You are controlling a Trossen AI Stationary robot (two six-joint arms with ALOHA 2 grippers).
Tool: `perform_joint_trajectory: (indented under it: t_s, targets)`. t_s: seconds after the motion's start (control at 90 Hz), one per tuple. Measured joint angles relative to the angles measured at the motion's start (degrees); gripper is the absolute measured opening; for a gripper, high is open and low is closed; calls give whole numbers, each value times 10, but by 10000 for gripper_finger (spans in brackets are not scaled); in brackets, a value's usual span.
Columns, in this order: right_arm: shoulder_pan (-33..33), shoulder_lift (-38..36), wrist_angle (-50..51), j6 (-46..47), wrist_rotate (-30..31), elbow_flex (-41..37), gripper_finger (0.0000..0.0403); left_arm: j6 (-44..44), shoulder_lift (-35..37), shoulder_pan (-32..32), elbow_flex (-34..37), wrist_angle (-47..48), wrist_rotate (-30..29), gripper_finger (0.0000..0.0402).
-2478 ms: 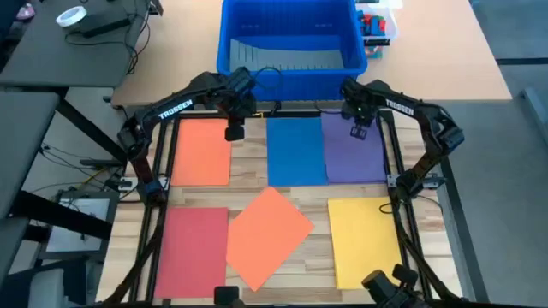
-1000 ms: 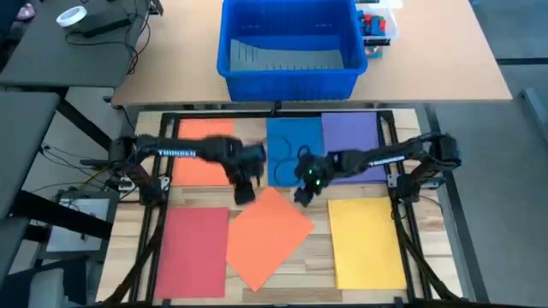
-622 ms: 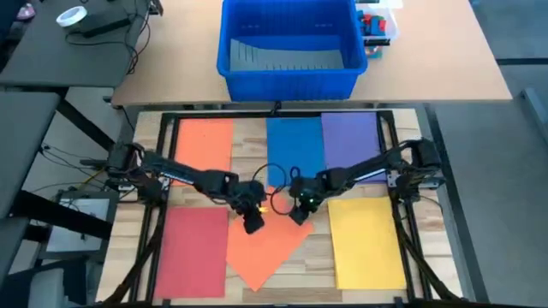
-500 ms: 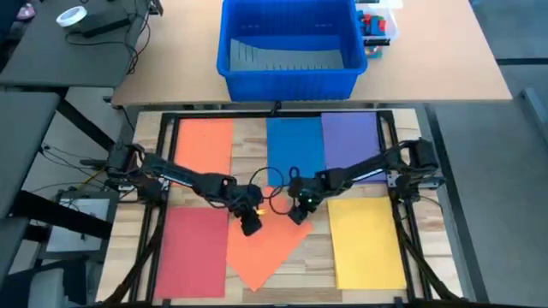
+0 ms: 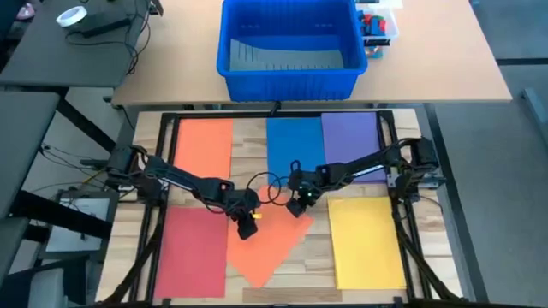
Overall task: Organize paper
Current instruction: Stack the orange paper on top of the other orange paper
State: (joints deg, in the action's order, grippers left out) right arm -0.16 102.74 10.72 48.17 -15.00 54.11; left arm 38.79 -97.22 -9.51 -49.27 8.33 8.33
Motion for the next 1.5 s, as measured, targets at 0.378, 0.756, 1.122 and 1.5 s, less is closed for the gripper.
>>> perform_joint_trajectory:
  t_s: [0.378,0.756,1.122,1.5]
  targets:
    - [-3,0,1,-4,2,0,176,24,-59,2,-3,-48,-2,6]
    - [-11,-11,41,-37,31,0,161,22,-61,3,-2,-50,-6,6]
    - [23,-11,28,-36,17,0,158,27,-62,5,-1,-58,-7,6]
    - [4,-11,44,-39,40,0,154,27,-63,5,-2,-64,-8,6]
